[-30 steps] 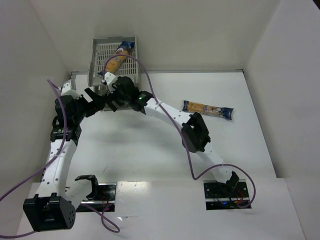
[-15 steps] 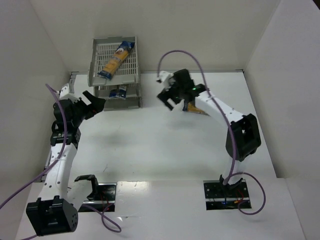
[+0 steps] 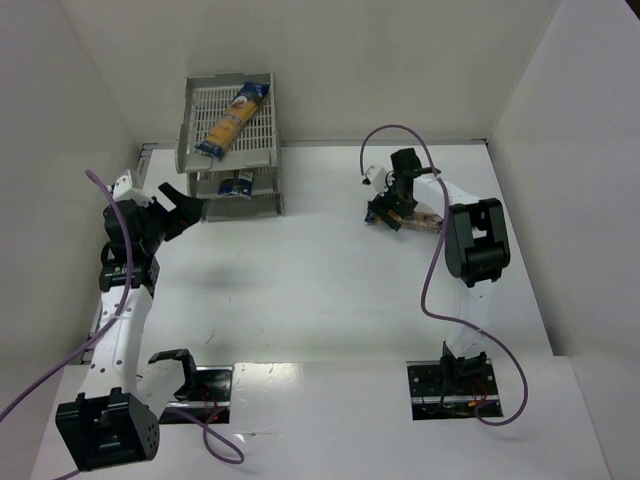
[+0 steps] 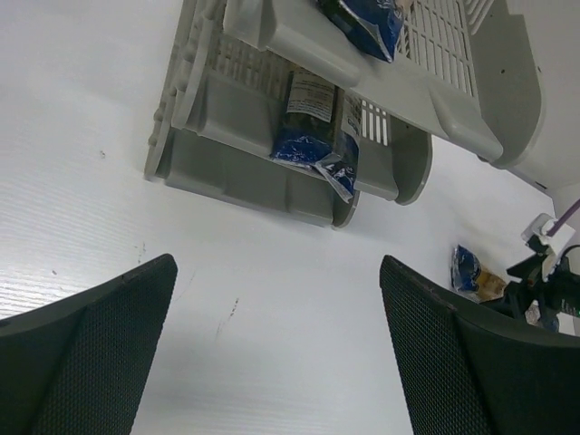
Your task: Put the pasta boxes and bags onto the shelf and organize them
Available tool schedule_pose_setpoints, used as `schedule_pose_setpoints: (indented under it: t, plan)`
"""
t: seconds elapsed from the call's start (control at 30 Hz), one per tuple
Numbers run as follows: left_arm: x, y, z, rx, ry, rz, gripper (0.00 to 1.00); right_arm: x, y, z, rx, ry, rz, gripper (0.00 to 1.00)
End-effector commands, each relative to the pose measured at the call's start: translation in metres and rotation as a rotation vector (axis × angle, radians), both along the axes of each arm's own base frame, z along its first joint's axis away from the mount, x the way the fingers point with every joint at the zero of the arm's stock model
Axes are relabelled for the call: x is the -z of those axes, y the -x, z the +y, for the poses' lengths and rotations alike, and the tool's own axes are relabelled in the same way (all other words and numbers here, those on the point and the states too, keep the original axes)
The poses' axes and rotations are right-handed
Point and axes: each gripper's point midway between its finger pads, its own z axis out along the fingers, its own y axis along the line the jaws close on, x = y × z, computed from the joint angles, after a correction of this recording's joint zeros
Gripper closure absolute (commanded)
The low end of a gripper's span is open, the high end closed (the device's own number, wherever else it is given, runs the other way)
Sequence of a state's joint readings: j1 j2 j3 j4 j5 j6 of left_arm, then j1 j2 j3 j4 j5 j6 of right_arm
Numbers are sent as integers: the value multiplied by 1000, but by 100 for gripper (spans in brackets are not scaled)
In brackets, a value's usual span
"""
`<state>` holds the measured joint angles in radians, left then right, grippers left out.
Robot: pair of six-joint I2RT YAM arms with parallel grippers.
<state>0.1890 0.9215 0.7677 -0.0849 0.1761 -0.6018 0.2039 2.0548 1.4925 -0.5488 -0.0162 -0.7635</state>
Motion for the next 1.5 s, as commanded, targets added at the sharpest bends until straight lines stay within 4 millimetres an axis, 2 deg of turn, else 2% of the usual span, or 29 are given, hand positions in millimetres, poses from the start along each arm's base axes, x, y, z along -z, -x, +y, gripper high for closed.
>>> schedule_pose_setpoints:
  t: [0.0, 0.1, 0.13, 0.17, 0.2, 0.23, 0.3, 0.33, 0.37, 0.4, 0.43, 0.53, 0.57, 0.6, 0.63, 0.67, 0.7, 0.73, 0.9, 0.93, 0.97, 1.0, 1.07, 1.2, 1.3, 1.33, 1.37, 1.43, 1.47]
  plan:
    - [-7, -3, 7, -11, -23, -33, 0, 2, 10, 3, -96, -8, 78, 0]
    - [-5, -4, 5, -3, -19, -24, 0, 23, 19, -2, -114, 18, 130, 1]
    - [-5, -4, 5, -2, -19, -24, 0, 27, 20, -2, -123, 23, 139, 6]
    - [-4, -6, 6, -2, -19, -24, 0, 31, 21, -2, -123, 24, 149, 15]
    - [-4, -6, 6, -2, -19, -24, 0, 31, 22, 4, -136, 25, 149, 47]
    - [-4, -6, 6, -2, -19, -24, 0, 32, 23, 10, -151, 12, 151, 64]
    - [-7, -5, 5, -3, -21, -33, 0, 26, 26, 26, -138, -32, 147, 87]
    - [-7, -5, 5, -3, -21, -33, 0, 29, 34, 44, -172, -73, 166, 91]
    - [-7, -5, 5, -3, -21, -33, 0, 18, 36, 56, -162, -107, 152, 96]
    - [-5, -3, 5, -2, -21, -32, 0, 16, 42, 69, -170, -134, 161, 99]
    - [-5, -3, 5, -2, -21, -32, 0, 10, 53, 98, -213, -192, 173, 100]
    - [-1, -1, 1, 17, -15, -33, 0, -18, 69, 156, -179, -350, 163, 100]
    - [-4, 1, 1, 17, -17, -43, 0, -26, 89, 190, -230, -403, 187, 98]
    - [1, 2, -1, 27, -12, -32, 0, -36, 98, 207, -208, -437, 191, 87]
    - [1, 2, -1, 27, -12, -32, 0, -38, 105, 224, -228, -452, 186, 62]
    - [-2, 3, -2, 27, -14, -43, 0, -38, 115, 236, -249, -454, 198, 12]
    - [0, 5, -2, 27, -14, -41, 0, -37, 123, 250, -279, -420, 173, 2]
    - [0, 5, -2, 27, -14, -41, 0, -38, 122, 254, -274, -419, 153, 0]
    - [-5, 10, -3, 27, -19, -65, 0, -31, 118, 243, -349, -275, 82, 0]
    - [-8, 11, 0, 18, -21, -74, 0, -29, 126, 245, -394, -257, 100, 0]
    - [-8, 11, 0, 18, -21, -74, 0, -35, 131, 245, -457, -234, 86, 0]
    - [-11, 13, -1, 18, -23, -83, 0, -33, 140, 244, -484, -219, 98, 0]
    - [-7, 13, 2, 8, -22, -74, 0, -31, 146, 245, -490, -153, 49, 0]
    - [-7, 15, 5, -1, -22, -74, 0, -9, 164, 230, -492, -116, 91, 0]
    - [-13, 18, 14, -36, -30, -94, 0, 3, 182, 225, -540, -91, 126, 18]
    - [-16, 20, 16, -48, -23, -103, 0, 2, 180, 227, -541, -96, 118, 25]
    - [-12, 22, 18, -57, -21, -92, 0, 9, 189, 230, -559, -96, 144, 48]
    - [-15, 25, 29, -95, -15, -102, 0, 15, 190, 238, -540, -111, 147, 67]
    - [-13, 27, 31, -108, -6, -103, 0, 15, 188, 243, -537, -127, 148, 82]
